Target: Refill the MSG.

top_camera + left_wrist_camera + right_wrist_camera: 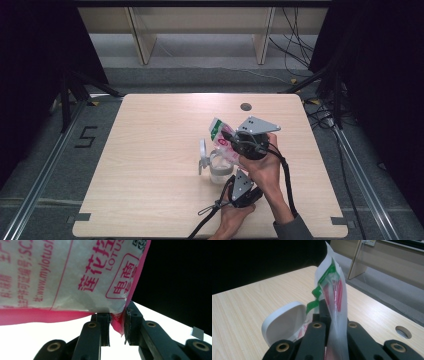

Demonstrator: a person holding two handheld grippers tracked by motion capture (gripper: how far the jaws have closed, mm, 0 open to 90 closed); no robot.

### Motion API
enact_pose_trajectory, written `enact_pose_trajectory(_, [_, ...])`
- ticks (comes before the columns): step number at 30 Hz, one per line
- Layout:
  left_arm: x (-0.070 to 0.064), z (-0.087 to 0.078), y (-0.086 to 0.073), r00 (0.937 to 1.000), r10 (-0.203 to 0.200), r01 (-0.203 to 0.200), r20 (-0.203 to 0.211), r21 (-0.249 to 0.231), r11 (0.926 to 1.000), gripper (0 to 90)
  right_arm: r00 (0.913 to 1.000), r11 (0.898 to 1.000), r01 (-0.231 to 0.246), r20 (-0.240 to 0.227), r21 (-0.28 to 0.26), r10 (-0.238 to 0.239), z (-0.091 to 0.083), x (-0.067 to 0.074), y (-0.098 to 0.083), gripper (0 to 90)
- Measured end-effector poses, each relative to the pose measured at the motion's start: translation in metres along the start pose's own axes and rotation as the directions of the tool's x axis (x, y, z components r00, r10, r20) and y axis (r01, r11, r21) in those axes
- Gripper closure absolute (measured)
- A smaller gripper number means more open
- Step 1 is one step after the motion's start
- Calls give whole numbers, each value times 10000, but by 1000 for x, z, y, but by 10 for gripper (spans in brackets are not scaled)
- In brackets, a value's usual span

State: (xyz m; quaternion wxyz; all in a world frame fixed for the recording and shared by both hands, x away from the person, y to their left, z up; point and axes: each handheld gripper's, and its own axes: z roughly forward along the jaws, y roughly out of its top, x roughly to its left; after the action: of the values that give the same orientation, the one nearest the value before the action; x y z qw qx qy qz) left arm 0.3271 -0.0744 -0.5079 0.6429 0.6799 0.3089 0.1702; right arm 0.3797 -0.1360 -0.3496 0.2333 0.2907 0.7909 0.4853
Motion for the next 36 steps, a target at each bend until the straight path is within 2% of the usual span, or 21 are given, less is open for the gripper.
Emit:
enact_pose_trajectory(6, [0, 1, 1, 10000, 21, -21, 25, 24, 10000, 765, 9997, 9997, 229, 102, -73, -229, 2, 0, 0, 900])
enact_pose_trajectory(7, [0, 1, 1, 10000, 21, -21, 25, 24, 10000, 765, 9997, 9997, 229, 102, -73, -229, 2, 0, 0, 900])
enact_pose_trajectory(8, [0, 1, 0, 10000, 5, -5, 43, 22, 10000, 765, 10000, 9999, -8, 57, 112, 7, 1, 2, 0, 900])
enact_pose_trajectory(10, [0, 1, 0, 10000, -14, 14, 69, 1, 10000, 765, 10000, 9998, 9, 52, 214, -10, 1, 2, 0, 900])
enact_pose_trajectory(13, [0, 1, -1, 10000, -23, 23, 41, 99, 9999, 766, 9994, 9991, 343, 46, 231, -344, 5, 2, -1, 900])
enact_pose_trajectory(15, [0, 1, -1, 10000, -32, 32, 58, 87, 10000, 766, 9998, 9996, 159, 112, 223, -161, 6, 4, -2, 900])
enact_pose_trajectory(17, [0, 1, -1, 10000, -34, 33, 48, 53, 10000, 766, 9996, 9995, 252, 87, 187, -253, 7, 3, -2, 900])
enact_pose_trajectory(18, [0, 1, -1, 10000, -33, 33, 57, 51, 10000, 766, 9999, 9996, 89, 43, 282, -90, 5, 4, -2, 900])
enact_pose_trajectory(20, [0, 1, -1, 10000, -23, 23, 71, 32, 10000, 766, 9994, 9993, 328, 55, 191, -329, 5, 2, -1, 900])
enact_pose_trajectory(22, [0, 1, -1, 10000, -16, 16, 47, 27, 10000, 766, 9998, 9996, 196, 57, 189, -197, 5, 2, -2, 900])
enact_pose_trajectory(25, [0, 1, -1, 9998, -100, 100, 150, 44, 9999, 765, 9995, 9995, 295, 131, 109, -296, 6, 1, -2, 900])
enact_pose_trajectory(26, [0, 1, -1, 9999, -75, 75, 131, 39, 10000, 765, 10000, 9994, 22, 72, 340, -24, 5, 3, -2, 900])
enact_pose_trajectory(34, [0, 1, -1, 9999, -83, 82, 144, 61, 9999, 765, 10000, 9995, 57, 58, 296, -59, 5, 2, -2, 900])
enact_pose_trajectory(36, [0, 2, -1, 9998, -111, 110, 166, 64, 9999, 765, 9998, 9992, 219, 6, 339, -220, 6, 2, -2, 900])
